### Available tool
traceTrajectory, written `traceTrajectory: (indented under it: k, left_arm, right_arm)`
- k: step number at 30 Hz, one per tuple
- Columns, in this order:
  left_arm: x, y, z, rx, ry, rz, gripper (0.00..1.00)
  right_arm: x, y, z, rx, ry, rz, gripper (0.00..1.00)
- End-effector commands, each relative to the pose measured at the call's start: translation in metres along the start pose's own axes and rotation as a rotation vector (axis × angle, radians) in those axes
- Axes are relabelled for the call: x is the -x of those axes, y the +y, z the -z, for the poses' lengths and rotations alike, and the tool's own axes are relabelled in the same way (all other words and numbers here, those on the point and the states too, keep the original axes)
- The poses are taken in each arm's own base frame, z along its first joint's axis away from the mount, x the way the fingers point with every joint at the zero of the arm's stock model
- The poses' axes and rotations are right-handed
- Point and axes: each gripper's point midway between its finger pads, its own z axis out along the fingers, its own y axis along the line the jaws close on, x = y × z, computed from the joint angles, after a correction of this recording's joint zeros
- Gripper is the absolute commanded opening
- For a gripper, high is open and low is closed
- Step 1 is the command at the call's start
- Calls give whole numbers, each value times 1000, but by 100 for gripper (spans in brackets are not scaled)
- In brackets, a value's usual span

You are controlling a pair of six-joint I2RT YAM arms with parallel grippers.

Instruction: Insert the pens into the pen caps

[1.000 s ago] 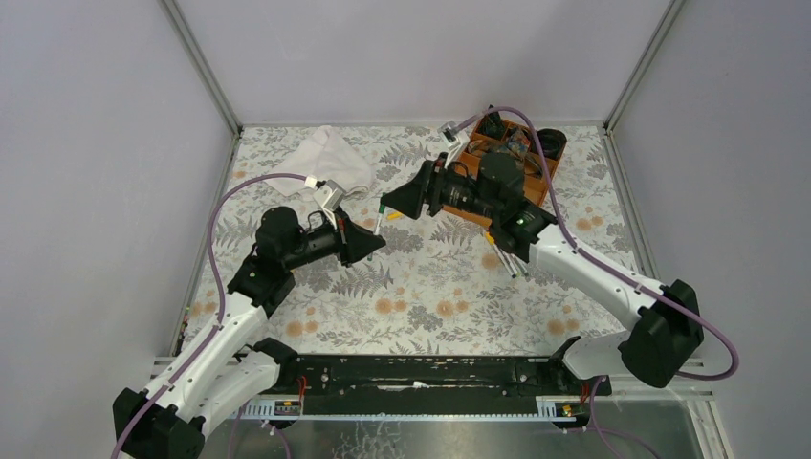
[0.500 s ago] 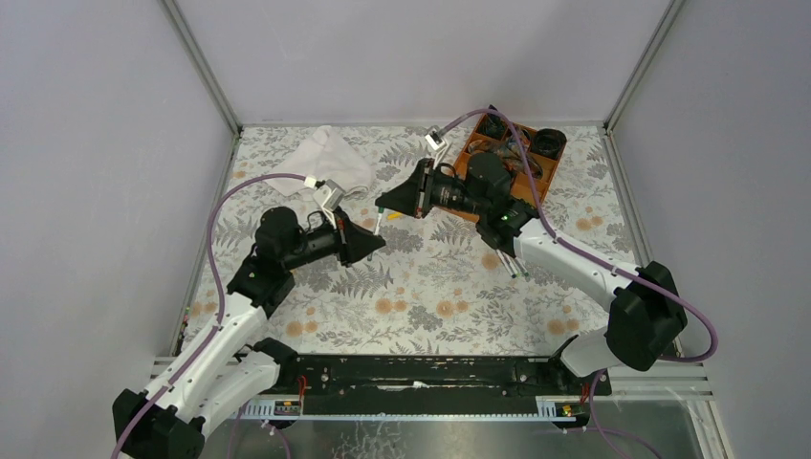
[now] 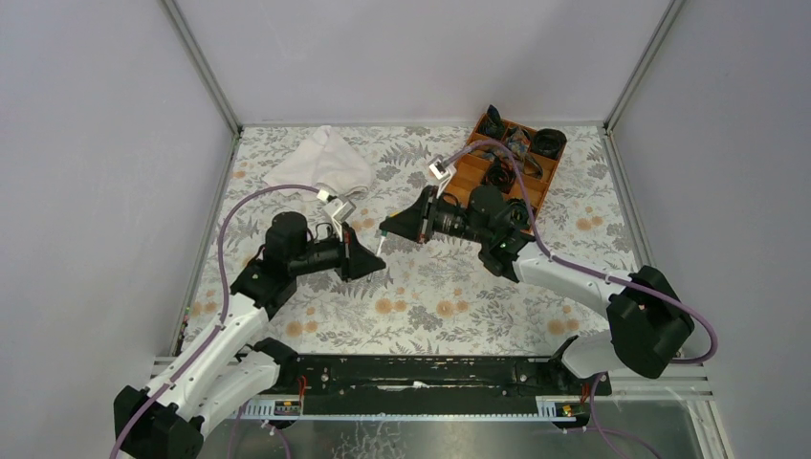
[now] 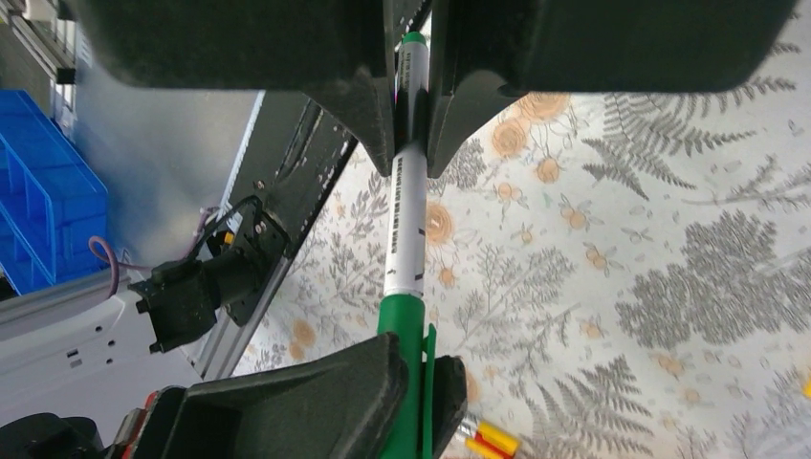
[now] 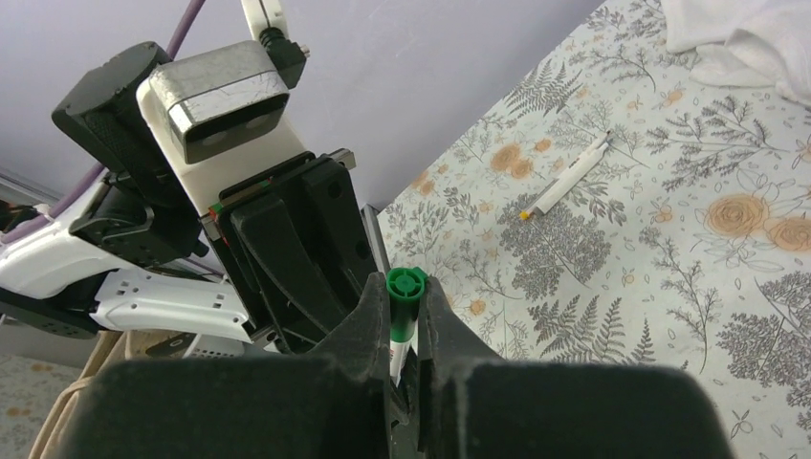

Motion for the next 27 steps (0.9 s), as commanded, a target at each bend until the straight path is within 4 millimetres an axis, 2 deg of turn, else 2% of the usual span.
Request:
traceTrajectory:
  k: [1, 11, 20, 24, 26, 27]
  left_arm:
    - [65, -15, 5, -20, -224, -157, 0]
    - [71, -15, 11, 2, -268, -164, 0]
    - [77, -17, 16, -18, -303, -163, 0]
    - [75, -14, 15, -8, -290, -162, 0]
    - [74, -11, 14, 2, -274, -163, 0]
    - [73, -9, 13, 9, -266, -161, 8]
  right_arm:
    - [-109, 13, 11, 64, 303, -109, 0]
    - [-150, 15, 21, 50, 399, -135, 0]
    - [-193, 33, 41, 108, 536, -148, 0]
    - [-191, 36, 49, 91, 555, -131, 0]
    - [-177, 35, 47, 41, 524, -83, 0]
    - [-167, 31, 46, -8, 501, -51, 0]
